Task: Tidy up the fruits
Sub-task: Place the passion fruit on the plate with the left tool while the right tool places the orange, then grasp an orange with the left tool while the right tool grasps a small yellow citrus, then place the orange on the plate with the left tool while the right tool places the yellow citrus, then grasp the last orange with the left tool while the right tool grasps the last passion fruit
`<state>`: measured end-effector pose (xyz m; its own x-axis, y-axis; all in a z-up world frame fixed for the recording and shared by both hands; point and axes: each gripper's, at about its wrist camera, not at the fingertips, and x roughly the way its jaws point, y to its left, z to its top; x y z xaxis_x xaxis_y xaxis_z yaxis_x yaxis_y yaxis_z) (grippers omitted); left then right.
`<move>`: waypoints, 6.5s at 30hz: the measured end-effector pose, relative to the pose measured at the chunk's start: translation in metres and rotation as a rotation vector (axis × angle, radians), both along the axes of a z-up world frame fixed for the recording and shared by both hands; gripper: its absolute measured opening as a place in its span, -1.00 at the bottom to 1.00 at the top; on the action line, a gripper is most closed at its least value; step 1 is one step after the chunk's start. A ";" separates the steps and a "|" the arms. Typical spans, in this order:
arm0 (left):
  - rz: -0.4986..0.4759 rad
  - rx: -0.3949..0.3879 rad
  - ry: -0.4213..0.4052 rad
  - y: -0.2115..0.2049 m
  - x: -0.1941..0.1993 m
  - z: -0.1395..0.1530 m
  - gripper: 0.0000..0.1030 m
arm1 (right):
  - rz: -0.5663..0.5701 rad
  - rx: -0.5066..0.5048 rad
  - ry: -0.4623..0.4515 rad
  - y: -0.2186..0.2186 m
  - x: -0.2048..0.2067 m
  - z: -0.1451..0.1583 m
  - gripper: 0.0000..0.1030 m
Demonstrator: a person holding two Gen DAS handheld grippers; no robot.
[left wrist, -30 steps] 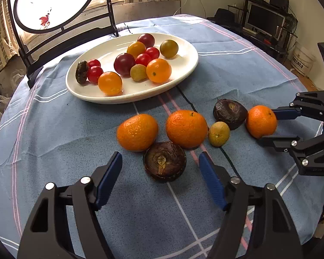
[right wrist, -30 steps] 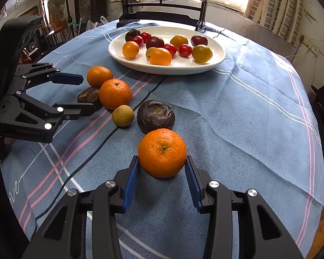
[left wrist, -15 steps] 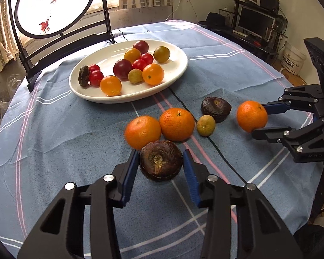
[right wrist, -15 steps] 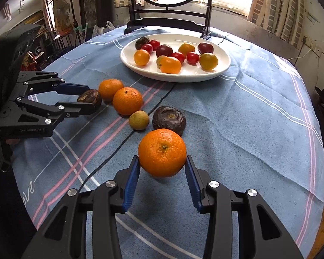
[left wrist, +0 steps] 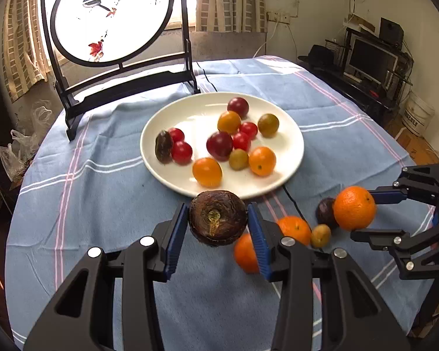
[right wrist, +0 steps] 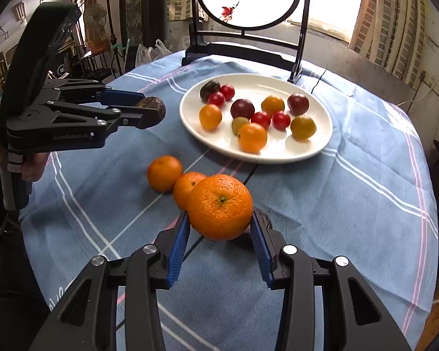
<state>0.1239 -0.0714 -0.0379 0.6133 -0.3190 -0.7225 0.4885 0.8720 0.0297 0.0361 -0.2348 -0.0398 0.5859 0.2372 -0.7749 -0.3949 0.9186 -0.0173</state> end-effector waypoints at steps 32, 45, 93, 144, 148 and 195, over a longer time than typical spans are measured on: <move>0.151 0.077 -0.063 -0.046 0.140 -0.008 -0.18 | -0.159 0.069 -0.073 -0.001 0.165 0.015 -0.17; 0.184 0.086 -0.080 -0.045 0.143 -0.011 0.29 | -0.189 0.079 -0.092 -0.011 0.172 0.015 0.06; -0.169 0.177 0.025 -0.018 -0.037 -0.063 0.46 | 0.018 0.009 0.093 0.016 0.013 -0.050 -0.47; -0.065 0.068 0.023 -0.012 -0.034 -0.029 -0.18 | 0.113 0.048 0.091 0.045 -0.021 -0.038 -0.48; -0.061 0.059 0.000 -0.016 -0.018 -0.017 -0.18 | 0.097 0.056 0.041 0.040 -0.006 -0.021 -0.47; -0.024 0.032 -0.079 -0.017 0.003 -0.003 0.39 | -0.032 -0.043 -0.011 -0.015 0.023 -0.018 0.12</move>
